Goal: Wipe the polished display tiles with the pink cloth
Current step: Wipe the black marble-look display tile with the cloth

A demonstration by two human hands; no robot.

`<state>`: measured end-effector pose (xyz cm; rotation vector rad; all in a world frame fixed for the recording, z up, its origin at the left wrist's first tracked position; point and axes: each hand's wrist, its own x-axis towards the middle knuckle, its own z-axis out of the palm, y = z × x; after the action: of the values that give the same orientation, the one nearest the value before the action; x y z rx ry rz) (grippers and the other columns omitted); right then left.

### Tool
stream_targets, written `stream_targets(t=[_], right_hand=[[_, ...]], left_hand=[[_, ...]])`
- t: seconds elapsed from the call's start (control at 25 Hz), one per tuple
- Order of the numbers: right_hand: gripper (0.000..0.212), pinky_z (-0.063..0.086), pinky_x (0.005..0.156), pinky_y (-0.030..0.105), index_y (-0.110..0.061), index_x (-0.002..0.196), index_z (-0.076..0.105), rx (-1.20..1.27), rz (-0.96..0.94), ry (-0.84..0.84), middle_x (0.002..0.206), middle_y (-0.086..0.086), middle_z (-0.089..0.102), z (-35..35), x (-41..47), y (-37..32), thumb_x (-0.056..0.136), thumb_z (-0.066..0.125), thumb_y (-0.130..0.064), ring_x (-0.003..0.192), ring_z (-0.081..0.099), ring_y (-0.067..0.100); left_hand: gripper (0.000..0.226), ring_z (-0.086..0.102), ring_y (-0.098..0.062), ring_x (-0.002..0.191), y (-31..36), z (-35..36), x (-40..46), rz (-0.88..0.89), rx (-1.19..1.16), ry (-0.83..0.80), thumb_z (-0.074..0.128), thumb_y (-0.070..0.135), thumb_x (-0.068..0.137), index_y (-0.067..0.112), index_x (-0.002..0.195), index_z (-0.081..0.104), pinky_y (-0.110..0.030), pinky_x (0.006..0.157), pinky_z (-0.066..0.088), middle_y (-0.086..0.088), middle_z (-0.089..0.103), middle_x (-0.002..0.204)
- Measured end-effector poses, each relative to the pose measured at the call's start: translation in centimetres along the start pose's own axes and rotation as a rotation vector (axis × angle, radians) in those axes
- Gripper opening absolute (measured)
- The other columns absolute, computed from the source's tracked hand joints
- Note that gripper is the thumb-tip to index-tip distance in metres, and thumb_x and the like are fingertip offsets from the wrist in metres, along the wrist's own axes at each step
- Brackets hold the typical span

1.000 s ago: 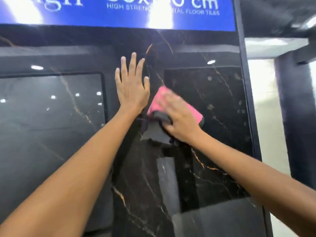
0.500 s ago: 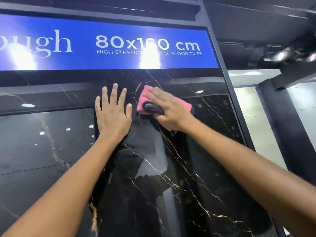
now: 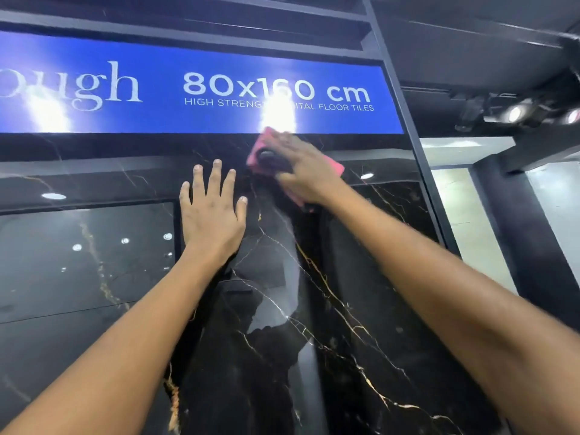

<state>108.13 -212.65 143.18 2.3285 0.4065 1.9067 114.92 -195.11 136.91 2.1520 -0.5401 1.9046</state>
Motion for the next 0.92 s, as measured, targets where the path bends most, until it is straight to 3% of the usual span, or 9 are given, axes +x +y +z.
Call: stream_targets(t=[0.08, 0.16, 0.2, 0.28, 0.4, 0.48, 0.6, 0.8, 0.92], right_hand=[[0.053, 0.041, 0.096, 0.026, -0.032, 0.131, 0.050, 0.065, 0.361, 0.147, 0.136, 0.004, 0.047, -2.9, -1.4, 6.8, 0.079, 0.049, -0.020, 0.121, 0.048, 0.024], [0.049, 0.041, 0.098, 0.036, -0.022, 0.123, 0.051, 0.149, 0.798, 0.309, 0.127, 0.009, 0.048, -4.7, -3.1, 10.2, 0.075, 0.043, -0.029, 0.117, 0.048, 0.029], [0.045, 0.038, 0.101, 0.039, -0.019, 0.120, 0.052, 0.110, 0.836, 0.319, 0.127, 0.010, 0.047, -4.1, -3.2, 9.5, 0.076, 0.045, -0.029, 0.119, 0.045, 0.031], [0.044, 0.032, 0.105, 0.035, -0.020, 0.126, 0.054, 0.023, 0.541, 0.275, 0.136, 0.009, 0.045, -1.7, -2.6, 4.9, 0.082, 0.053, -0.022, 0.128, 0.041, 0.028], [0.064, 0.018, 0.113, 0.030, -0.024, 0.149, 0.031, -0.097, -0.046, 0.007, 0.158, 0.003, 0.024, -0.1, -3.5, 3.2, 0.090, 0.054, -0.030, 0.144, 0.022, 0.019], [0.058, 0.029, 0.106, 0.032, -0.030, 0.143, 0.037, -0.092, 0.025, 0.111, 0.148, 0.002, 0.039, -2.3, -3.8, 8.7, 0.088, 0.055, -0.028, 0.134, 0.036, 0.020], [0.039, 0.038, 0.093, 0.037, -0.024, 0.123, 0.048, 0.024, 0.413, 0.302, 0.121, 0.005, 0.051, -5.9, -4.2, 16.8, 0.084, 0.053, -0.024, 0.115, 0.047, 0.028], [0.069, 0.019, 0.118, 0.044, -0.004, 0.149, 0.025, -0.043, 0.583, 0.257, 0.156, 0.019, 0.021, -1.8, -14.6, 14.3, 0.092, 0.052, -0.029, 0.143, 0.022, 0.035], [0.075, 0.016, 0.119, 0.046, -0.001, 0.150, 0.023, -0.108, 0.448, 0.164, 0.156, 0.024, 0.018, -0.5, -19.4, 13.5, 0.088, 0.057, -0.026, 0.144, 0.019, 0.039]], left_hand=[[0.057, -0.002, -0.030, 0.150, 0.3, -0.5, -0.2, -0.002, -0.029, -0.049, 0.025, 0.043, 0.103, 0.019, 0.155, 0.019, -0.047, 0.120, 0.003, -0.003, 0.003, 0.164], [0.058, -0.003, -0.032, 0.149, 0.8, -0.9, -0.3, -0.031, -0.032, -0.086, 0.025, 0.044, 0.103, 0.018, 0.155, 0.018, -0.050, 0.120, 0.003, -0.005, 0.002, 0.164], [0.058, -0.002, -0.033, 0.149, 1.3, -1.0, -0.2, -0.058, -0.025, -0.091, 0.025, 0.044, 0.103, 0.016, 0.155, 0.019, -0.051, 0.119, 0.003, -0.006, 0.003, 0.164], [0.056, 0.002, -0.034, 0.149, 2.8, -1.3, 0.1, -0.108, -0.017, -0.069, 0.028, 0.039, 0.103, 0.014, 0.153, 0.023, -0.051, 0.119, 0.004, -0.011, 0.009, 0.163], [0.056, 0.001, -0.032, 0.149, 7.0, -0.8, 1.0, -0.107, -0.088, -0.001, 0.032, 0.035, 0.102, 0.013, 0.153, 0.024, -0.048, 0.120, 0.003, -0.011, 0.010, 0.162], [0.056, -0.001, -0.030, 0.150, 10.4, -0.3, 1.9, -0.077, -0.163, 0.013, 0.033, 0.035, 0.102, 0.014, 0.153, 0.023, -0.046, 0.120, 0.002, -0.009, 0.008, 0.163], [0.055, -0.001, -0.028, 0.150, 15.2, 0.6, 3.0, -0.019, -0.226, 0.010, 0.034, 0.036, 0.102, 0.017, 0.153, 0.023, -0.045, 0.121, 0.002, -0.004, 0.007, 0.164], [0.055, -0.001, -0.029, 0.150, 19.1, 1.8, 3.9, -0.065, -0.234, 0.013, 0.034, 0.038, 0.103, 0.019, 0.153, 0.024, -0.046, 0.121, 0.002, 0.000, 0.007, 0.164], [0.055, 0.000, -0.030, 0.150, 20.1, 2.6, 3.6, -0.115, -0.185, 0.005, 0.032, 0.040, 0.103, 0.020, 0.153, 0.025, -0.047, 0.121, 0.004, 0.001, 0.010, 0.164]])
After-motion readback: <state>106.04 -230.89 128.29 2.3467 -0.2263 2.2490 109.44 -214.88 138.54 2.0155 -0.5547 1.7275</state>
